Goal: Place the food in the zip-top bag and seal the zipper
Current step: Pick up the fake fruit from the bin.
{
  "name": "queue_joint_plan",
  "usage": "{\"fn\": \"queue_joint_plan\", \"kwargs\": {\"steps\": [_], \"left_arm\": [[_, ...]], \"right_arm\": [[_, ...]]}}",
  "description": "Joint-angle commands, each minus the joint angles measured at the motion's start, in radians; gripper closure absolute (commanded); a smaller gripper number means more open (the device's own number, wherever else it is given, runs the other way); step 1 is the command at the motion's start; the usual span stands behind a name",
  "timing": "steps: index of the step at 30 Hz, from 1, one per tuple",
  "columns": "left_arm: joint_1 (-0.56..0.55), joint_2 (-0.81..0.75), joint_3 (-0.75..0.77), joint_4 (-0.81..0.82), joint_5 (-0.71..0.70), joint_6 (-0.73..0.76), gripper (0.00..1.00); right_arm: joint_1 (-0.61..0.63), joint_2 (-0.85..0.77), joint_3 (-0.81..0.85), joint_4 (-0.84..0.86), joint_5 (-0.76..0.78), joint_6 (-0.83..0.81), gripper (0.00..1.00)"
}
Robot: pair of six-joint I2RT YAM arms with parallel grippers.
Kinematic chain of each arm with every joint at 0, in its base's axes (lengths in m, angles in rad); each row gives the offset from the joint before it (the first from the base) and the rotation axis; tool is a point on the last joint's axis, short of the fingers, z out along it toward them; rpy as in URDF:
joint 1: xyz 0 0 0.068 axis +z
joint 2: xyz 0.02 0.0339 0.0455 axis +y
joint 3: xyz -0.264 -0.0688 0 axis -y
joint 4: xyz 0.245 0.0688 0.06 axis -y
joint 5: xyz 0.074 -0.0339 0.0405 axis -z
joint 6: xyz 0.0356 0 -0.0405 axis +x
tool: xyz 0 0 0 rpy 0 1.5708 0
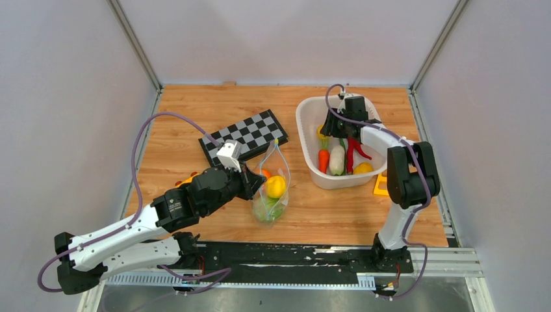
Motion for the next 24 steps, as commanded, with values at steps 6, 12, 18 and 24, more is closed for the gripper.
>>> {"fn": "queue_joint_plan", "kwargs": {"steps": [6, 12, 18, 24], "left_arm": [[-0.003, -0.011, 0.017, 0.012, -0.010, 0.017, 1.00], [-0.003, -0.012, 0.013, 0.019, -0.010, 0.015, 1.00], [-0.005, -0.008, 0.004, 0.032, 0.000, 0.007, 1.00], [-0.004, 0.002, 0.010, 0.037, 0.005, 0.008, 1.00]], "right_arm": [[-0.011, -0.207, -0.093, 0.021, 0.004, 0.008, 0.62], [-0.012, -0.414, -0.209, 0.068, -0.098, 0.068, 0.61], [-0.012, -0.566, -0.281, 0.077, -0.144, 0.085, 0.60], [-0.012, -0.647, -0.270, 0.040, -0.259, 0.046, 0.60]]}}
